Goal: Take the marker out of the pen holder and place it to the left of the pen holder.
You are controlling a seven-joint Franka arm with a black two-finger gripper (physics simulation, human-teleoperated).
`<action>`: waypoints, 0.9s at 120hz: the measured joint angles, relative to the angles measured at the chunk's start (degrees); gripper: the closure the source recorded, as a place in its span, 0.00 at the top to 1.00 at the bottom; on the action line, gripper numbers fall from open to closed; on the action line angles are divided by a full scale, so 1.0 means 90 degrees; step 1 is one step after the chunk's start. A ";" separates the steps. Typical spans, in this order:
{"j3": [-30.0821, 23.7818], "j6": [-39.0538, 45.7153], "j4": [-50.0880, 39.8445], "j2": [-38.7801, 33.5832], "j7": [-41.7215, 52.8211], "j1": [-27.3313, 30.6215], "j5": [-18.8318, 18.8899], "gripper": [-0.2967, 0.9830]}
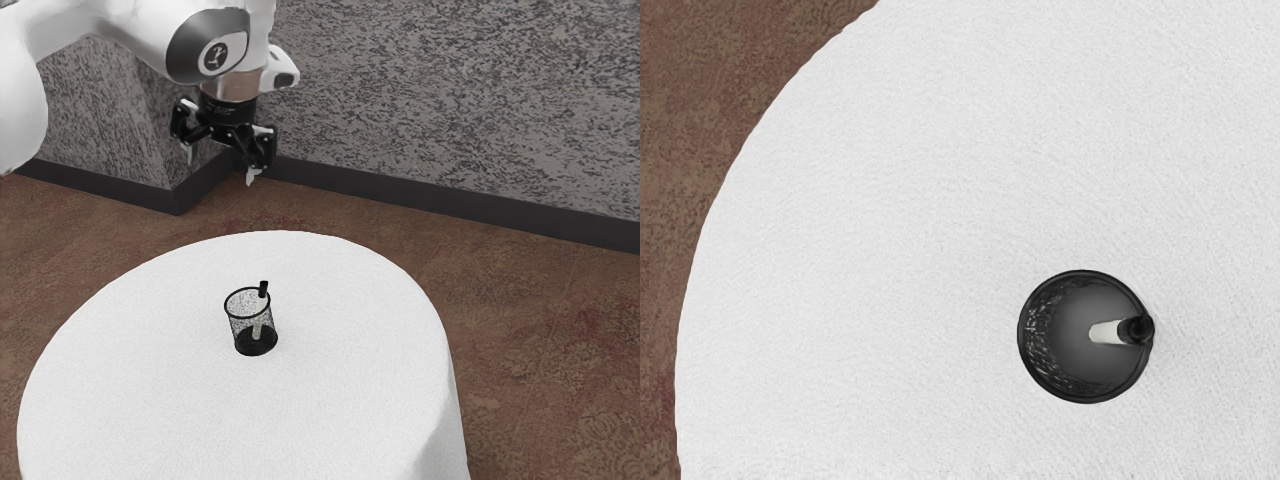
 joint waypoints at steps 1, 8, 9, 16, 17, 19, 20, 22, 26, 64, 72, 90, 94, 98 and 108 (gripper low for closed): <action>0.0035 0.0014 -0.0069 0.0068 -0.0083 -0.0046 -0.0023 0.77; 0.0521 0.0435 -0.0937 0.0595 -0.0638 -0.0462 -0.0258 0.77; 0.0581 0.0550 -0.1091 0.0655 -0.0711 -0.0523 -0.0291 0.77; 0.0820 0.1275 -0.1762 0.0893 -0.1188 -0.0744 -0.0510 0.76; 0.0839 0.1364 -0.1818 0.0912 -0.1252 -0.0756 -0.0538 0.76; 0.0870 0.1531 -0.1917 0.0942 -0.1379 -0.0770 -0.0588 0.76; 0.0881 0.1610 -0.1962 0.0953 -0.1441 -0.0772 -0.0611 0.75; 0.0899 0.1758 -0.2053 0.0974 -0.1564 -0.0751 -0.0659 0.75; 0.0916 0.2021 -0.2182 0.1072 -0.1796 -0.0676 -0.0747 0.74; 0.0239 0.3531 -0.2386 0.2428 -0.3487 0.0139 -0.1639 0.68; 0.0386 0.3656 -0.2340 0.2497 -0.3775 0.0106 -0.1731 0.67; 0.1133 0.3789 -0.2148 0.3077 -0.4350 -0.0196 -0.2068 0.65; 0.1150 0.3776 -0.2140 0.3130 -0.4465 -0.0188 -0.2138 0.65; 0.1121 0.3743 -0.2118 0.3141 -0.4575 -0.0159 -0.2184 0.65; 0.0999 0.3649 -0.2056 0.3161 -0.4831 0.0010 -0.2248 0.65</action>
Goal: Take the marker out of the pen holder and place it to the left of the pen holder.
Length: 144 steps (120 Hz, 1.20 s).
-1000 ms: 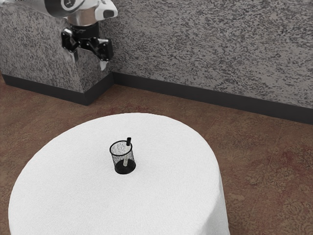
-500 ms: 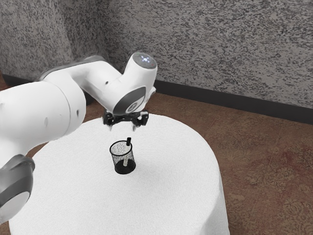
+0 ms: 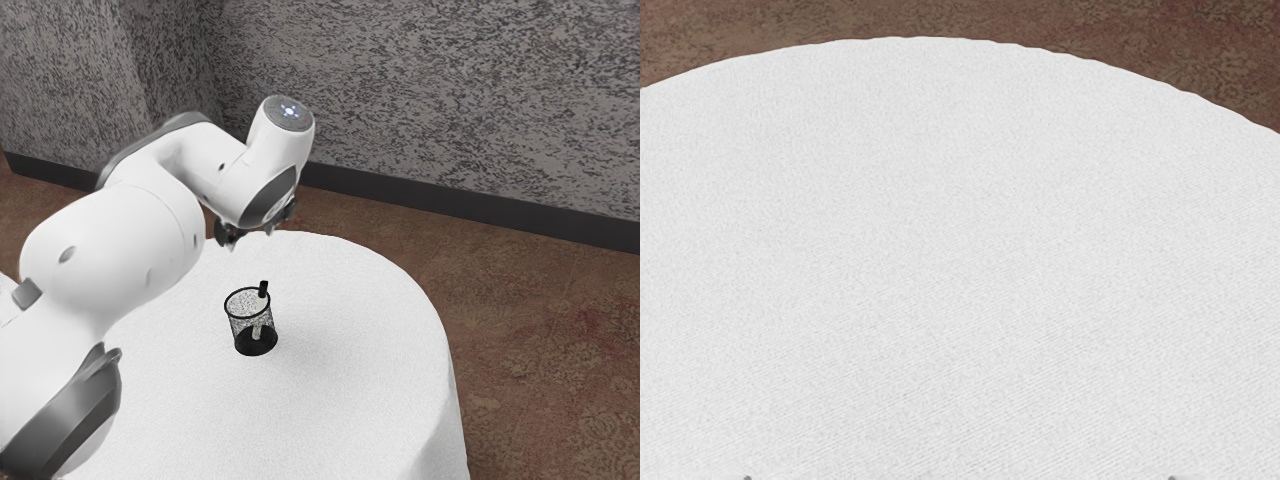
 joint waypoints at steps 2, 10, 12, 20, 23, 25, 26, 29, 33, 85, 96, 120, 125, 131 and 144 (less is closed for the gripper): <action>-0.0047 -0.0014 0.0009 0.0009 -0.0047 0.0056 -0.0010 0.64; -0.0338 -0.0044 0.0172 0.0154 -0.0222 0.0437 -0.0066 0.64; -0.0432 -0.0047 0.0248 0.0193 -0.0263 0.0570 -0.0094 0.64; -0.1170 -0.0055 0.0765 0.0295 -0.0416 0.1459 -0.0177 0.64; -0.1368 -0.0058 0.0894 0.0316 -0.0469 0.1699 -0.0196 0.64; -0.1447 -0.0063 0.0950 0.0325 -0.0504 0.1811 -0.0206 0.64; -0.1475 -0.0066 0.0973 0.0329 -0.0521 0.1856 -0.0210 0.64; -0.1492 -0.0088 0.1021 0.0336 -0.0572 0.1942 -0.0218 0.64; -0.1334 -0.0179 0.1053 0.0339 -0.0647 0.1882 -0.0198 0.63; -0.0783 -0.2359 0.0965 0.0420 -0.2009 0.0783 0.0676 0.67; -0.0913 -0.2325 0.0977 0.0468 -0.2197 0.0947 0.0436 0.63; -0.1188 -0.2208 0.1037 0.0486 -0.2513 0.1126 -0.0177 0.59; -0.1208 -0.2193 0.1043 0.0486 -0.2567 0.1129 -0.0273 0.58; -0.1266 -0.2166 0.1052 0.0487 -0.2627 0.1145 -0.0366 0.58; -0.1390 -0.2099 0.1058 0.0527 -0.2740 0.1202 -0.0537 0.57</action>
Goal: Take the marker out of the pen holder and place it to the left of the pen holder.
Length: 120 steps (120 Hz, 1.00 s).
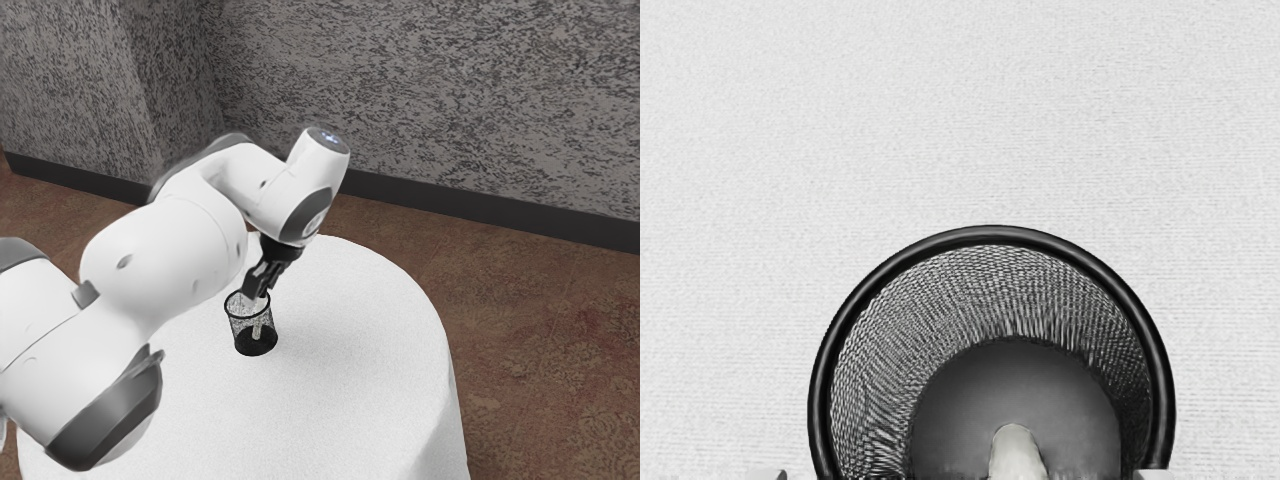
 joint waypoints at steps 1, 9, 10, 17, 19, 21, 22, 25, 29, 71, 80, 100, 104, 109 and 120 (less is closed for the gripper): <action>-0.0004 0.0004 0.0000 0.0001 -0.0008 0.0002 -0.0009 0.57; -0.0026 0.0031 0.0003 0.0007 -0.0067 0.0028 -0.0087 0.56; -0.0029 0.0034 0.0006 0.0007 -0.0074 0.0032 -0.0095 0.55; -0.0041 0.0050 0.0027 0.0008 -0.0121 0.0048 -0.0142 0.54; -0.0042 0.0054 0.0036 0.0007 -0.0134 0.0050 -0.0153 0.53; -0.0044 0.0058 0.0042 0.0005 -0.0146 0.0052 -0.0164 0.52; -0.0044 0.0060 0.0045 0.0004 -0.0152 0.0052 -0.0171 0.52; -0.0045 0.0064 0.0050 0.0001 -0.0169 0.0056 -0.0194 0.51; -0.0045 0.0070 0.0054 -0.0009 -0.0191 0.0066 -0.0232 0.49; 0.0085 0.0088 0.0055 -0.0093 -0.0292 0.0071 -0.0632 0.37; 0.0117 0.0086 0.0046 -0.0148 -0.0302 0.0077 -0.0662 0.35; 0.0120 0.0083 -0.0006 -0.0166 -0.0317 0.0090 -0.0721 0.33; 0.0119 0.0083 -0.0015 -0.0169 -0.0319 0.0092 -0.0736 0.33; 0.0124 0.0082 -0.0022 -0.0172 -0.0322 0.0095 -0.0750 0.33; 0.0126 0.0080 -0.0027 -0.0176 -0.0327 0.0101 -0.0769 0.31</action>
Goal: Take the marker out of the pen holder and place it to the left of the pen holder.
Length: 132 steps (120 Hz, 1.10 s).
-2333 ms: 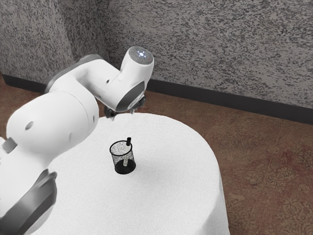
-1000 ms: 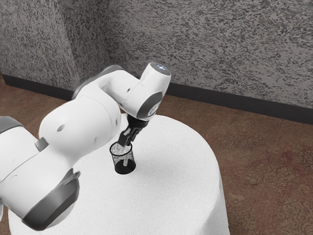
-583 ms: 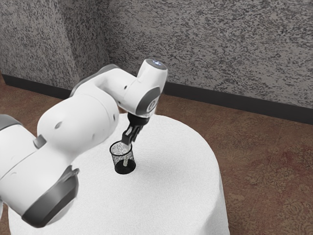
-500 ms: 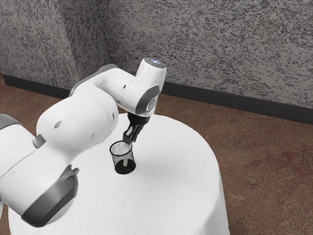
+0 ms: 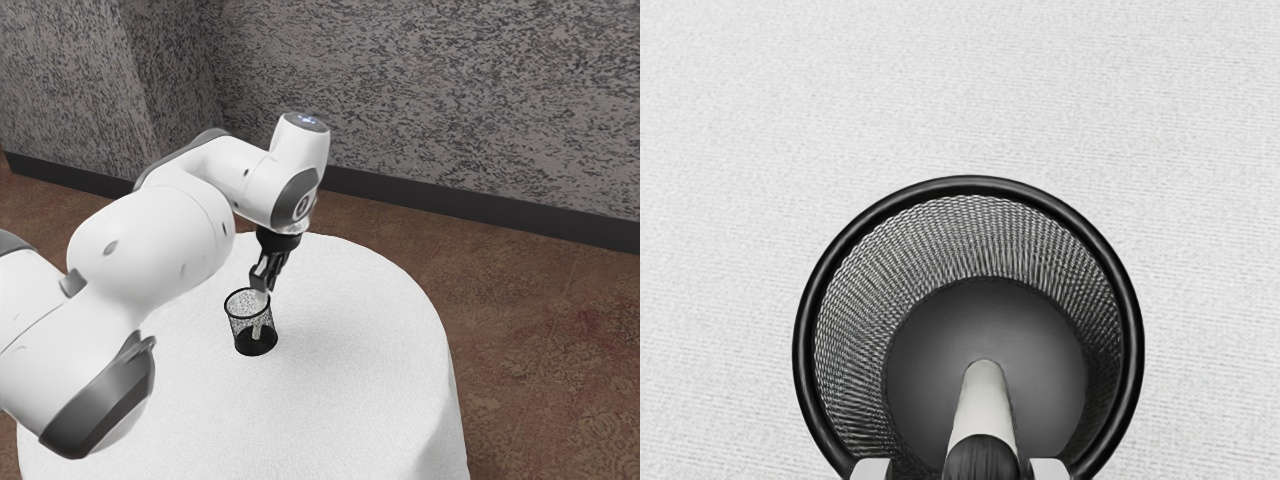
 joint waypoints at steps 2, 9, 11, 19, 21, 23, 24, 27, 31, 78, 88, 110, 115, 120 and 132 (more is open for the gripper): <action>0.0001 -0.0001 0.0000 0.0000 -0.0001 0.0001 -0.0002 0.30; -0.0004 -0.0003 -0.0001 -0.0001 -0.0004 0.0006 -0.0008 0.26; -0.0005 -0.0005 -0.0001 -0.0001 -0.0005 0.0011 -0.0009 0.25; -0.0006 -0.0014 0.0003 -0.0001 -0.0008 0.0019 -0.0014 0.23; -0.0004 -0.0017 0.0007 -0.0001 -0.0009 0.0020 -0.0014 0.22; -0.0002 -0.0020 0.0016 -0.0001 -0.0009 0.0021 -0.0015 0.22; -0.0001 -0.0021 0.0020 -0.0001 -0.0010 0.0021 -0.0015 0.21; 0.0002 -0.0026 0.0035 -0.0004 -0.0009 0.0022 -0.0016 0.21; 0.0007 -0.0032 0.0049 -0.0011 -0.0008 0.0022 -0.0016 0.20; 0.0766 -0.0221 0.0105 -0.0532 0.0028 -0.0390 0.0058 0.16; 0.0995 -0.0326 0.0223 -0.0625 0.0038 -0.0499 0.0094 0.15; 0.1514 -0.0646 0.0479 -0.0699 0.0073 -0.0608 0.0206 0.15; 0.1623 -0.0693 0.0500 -0.0700 0.0088 -0.0607 0.0291 0.15; 0.1689 -0.0719 0.0524 -0.0697 0.0106 -0.0586 0.0446 0.15; 0.1744 -0.0656 0.0631 -0.0688 0.0171 -0.0431 0.0994 0.15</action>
